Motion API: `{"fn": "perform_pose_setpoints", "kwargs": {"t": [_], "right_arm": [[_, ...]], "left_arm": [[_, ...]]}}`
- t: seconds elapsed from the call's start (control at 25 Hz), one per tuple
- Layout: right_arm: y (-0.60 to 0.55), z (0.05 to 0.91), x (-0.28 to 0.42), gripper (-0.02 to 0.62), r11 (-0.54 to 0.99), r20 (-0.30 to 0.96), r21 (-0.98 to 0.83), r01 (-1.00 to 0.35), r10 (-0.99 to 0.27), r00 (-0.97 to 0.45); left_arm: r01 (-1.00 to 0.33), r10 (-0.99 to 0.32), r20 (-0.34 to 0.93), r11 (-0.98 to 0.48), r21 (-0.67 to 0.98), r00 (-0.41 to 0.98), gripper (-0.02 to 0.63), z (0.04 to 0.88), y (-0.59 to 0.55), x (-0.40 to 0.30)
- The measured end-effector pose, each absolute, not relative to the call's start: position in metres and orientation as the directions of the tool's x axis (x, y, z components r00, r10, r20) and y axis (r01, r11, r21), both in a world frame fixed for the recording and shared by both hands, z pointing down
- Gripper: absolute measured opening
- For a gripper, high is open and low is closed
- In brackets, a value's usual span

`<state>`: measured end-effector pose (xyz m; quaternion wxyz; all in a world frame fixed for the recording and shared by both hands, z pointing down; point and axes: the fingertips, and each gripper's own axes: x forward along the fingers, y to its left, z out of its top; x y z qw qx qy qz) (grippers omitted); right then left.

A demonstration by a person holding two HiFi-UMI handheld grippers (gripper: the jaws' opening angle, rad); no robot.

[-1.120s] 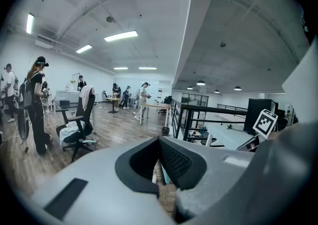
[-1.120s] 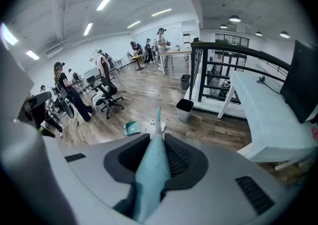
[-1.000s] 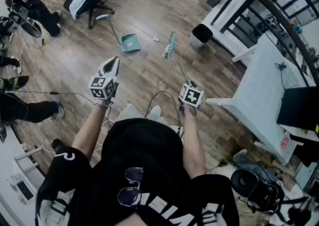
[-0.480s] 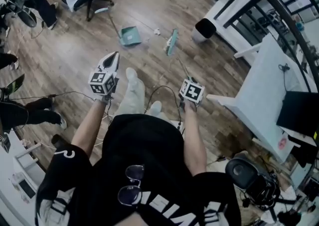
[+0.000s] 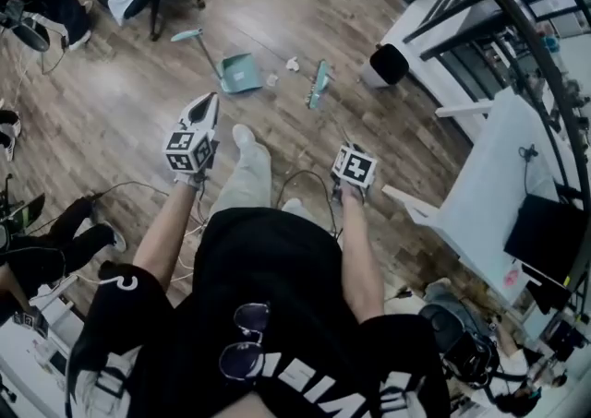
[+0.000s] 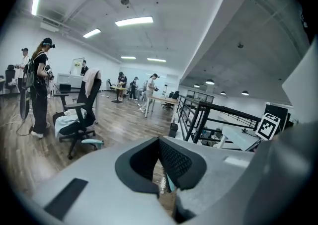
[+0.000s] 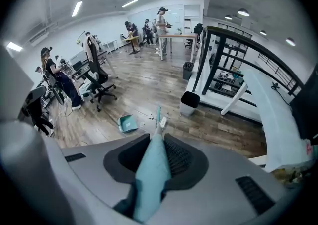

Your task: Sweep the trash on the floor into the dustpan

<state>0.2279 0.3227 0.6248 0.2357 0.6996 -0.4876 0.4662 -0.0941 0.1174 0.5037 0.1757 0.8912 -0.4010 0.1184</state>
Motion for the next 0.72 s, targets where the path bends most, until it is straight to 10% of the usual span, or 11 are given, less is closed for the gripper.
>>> {"fn": "perform_pose_setpoints", "kwargs": {"t": [0.72], "right_arm": [[0.151, 0.651, 0.192, 0.084, -0.443, 0.926, -0.044, -0.895, -0.354, 0.13]], "left_arm": [[-0.752, -0.624, 0.423, -0.58, 0.315, 0.658, -0.002, 0.569, -0.056, -0.128]]}}
